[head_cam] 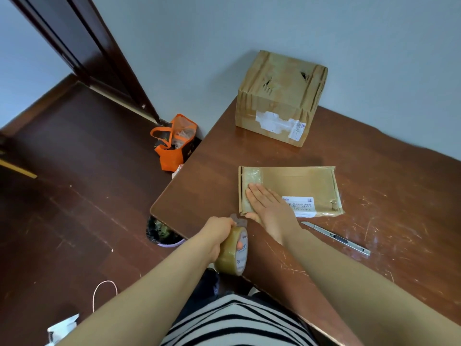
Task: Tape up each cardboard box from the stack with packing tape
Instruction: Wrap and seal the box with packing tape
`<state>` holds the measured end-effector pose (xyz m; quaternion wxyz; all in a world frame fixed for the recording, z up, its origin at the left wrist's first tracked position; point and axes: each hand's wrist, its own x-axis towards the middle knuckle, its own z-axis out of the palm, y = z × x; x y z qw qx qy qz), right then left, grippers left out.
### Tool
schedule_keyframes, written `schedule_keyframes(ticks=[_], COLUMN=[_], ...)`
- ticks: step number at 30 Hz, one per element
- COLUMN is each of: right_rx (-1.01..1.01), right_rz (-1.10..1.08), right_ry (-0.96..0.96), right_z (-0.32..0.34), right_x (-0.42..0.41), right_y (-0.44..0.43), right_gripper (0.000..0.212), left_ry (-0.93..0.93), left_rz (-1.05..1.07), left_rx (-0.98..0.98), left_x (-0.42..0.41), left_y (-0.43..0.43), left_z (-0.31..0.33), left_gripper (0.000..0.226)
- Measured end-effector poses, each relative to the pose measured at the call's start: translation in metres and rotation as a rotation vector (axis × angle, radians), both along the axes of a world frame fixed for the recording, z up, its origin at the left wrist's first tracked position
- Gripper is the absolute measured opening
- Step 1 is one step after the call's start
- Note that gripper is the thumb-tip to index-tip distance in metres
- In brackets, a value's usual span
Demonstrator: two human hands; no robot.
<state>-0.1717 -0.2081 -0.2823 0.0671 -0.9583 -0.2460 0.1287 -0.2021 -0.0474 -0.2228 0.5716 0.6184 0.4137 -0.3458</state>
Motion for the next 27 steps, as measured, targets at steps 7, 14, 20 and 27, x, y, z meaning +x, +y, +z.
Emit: schedule_keyframes(ticks=[7, 14, 20, 27], right_rx=[-0.008, 0.008, 0.006, 0.038], right_rz=[0.115, 0.014, -0.011, 0.044], right_ry=[0.0, 0.061, 0.048, -0.078], right_z=[0.0, -0.001, 0.0, -0.007], right_x=[0.004, 0.004, 0.0, 0.002], right_y=[-0.013, -0.004, -0.003, -0.011], right_gripper=[0.07, 0.066, 0.074, 0.06], left_ry=[-0.021, -0.04, -0.047, -0.066], left_rz=[0.013, 0.015, 0.025, 0.031], left_rx=[-0.022, -0.036, -0.04, -0.023], left_x=[-0.002, 0.001, 0.005, 0.016], left_y=[0.004, 0.008, 0.011, 0.013], left_z=[0.005, 0.013, 0.023, 0.033], left_gripper=[0.031, 0.03, 0.019, 0.018])
